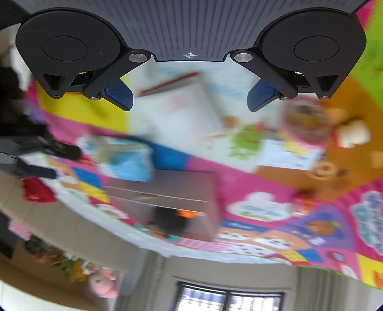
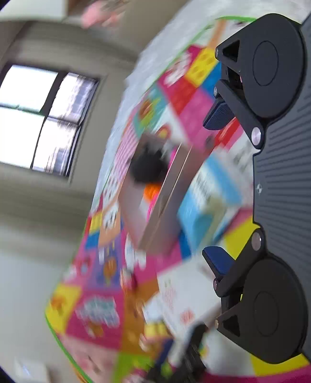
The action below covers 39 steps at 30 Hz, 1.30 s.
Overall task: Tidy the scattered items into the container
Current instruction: 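Grasp the blue wet-wipe pack with the right tool while the left tool grasps the white card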
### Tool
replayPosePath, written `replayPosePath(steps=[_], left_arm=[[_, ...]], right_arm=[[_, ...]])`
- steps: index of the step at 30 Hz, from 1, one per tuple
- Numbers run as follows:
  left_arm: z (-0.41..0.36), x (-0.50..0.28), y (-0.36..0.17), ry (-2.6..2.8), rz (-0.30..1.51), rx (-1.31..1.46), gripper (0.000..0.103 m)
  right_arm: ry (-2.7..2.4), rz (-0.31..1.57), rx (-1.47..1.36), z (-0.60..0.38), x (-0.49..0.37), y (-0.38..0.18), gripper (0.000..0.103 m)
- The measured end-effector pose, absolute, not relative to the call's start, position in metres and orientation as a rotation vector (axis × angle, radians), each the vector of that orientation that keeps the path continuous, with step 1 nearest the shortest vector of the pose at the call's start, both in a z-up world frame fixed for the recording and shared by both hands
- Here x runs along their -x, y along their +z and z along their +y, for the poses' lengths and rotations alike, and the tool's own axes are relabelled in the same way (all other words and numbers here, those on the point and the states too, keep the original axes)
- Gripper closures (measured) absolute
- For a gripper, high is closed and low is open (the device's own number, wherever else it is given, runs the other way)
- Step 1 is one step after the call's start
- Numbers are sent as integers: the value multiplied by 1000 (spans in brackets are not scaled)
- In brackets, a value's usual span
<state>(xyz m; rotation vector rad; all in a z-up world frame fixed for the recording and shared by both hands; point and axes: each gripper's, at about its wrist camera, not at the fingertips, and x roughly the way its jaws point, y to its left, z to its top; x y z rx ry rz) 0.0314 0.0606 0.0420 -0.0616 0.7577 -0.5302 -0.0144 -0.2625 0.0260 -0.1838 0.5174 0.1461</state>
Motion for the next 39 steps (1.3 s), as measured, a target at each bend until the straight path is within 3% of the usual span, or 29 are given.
replayPosePath(steps=[9,14,15,17,21,31,39], left_arm=[[6,-13,39,-816,788,125,0],[-3,1,54,-709,722,-11,0],[-2,0,54,-656,717,-35,0],[3,-2,56,-573,709,-57,0],[17,-3,67,-557,675,-39,0],[-3,-45,35,-568,731,-164,0],[-11,-21,26,-688,769,-151,0]], right_arm=[[99,581,-165,-316,-10,16,0],[126,598,-244,-322,-38,12,0],[142,604,-268,-323,-46,10,2],[174,620,-286,-320,-58,7,20],[169,666,-296,-314,-70,-4,32],[282,700,-39,-291,-3,-4,32],[242,556,21,-293,9,19,3]])
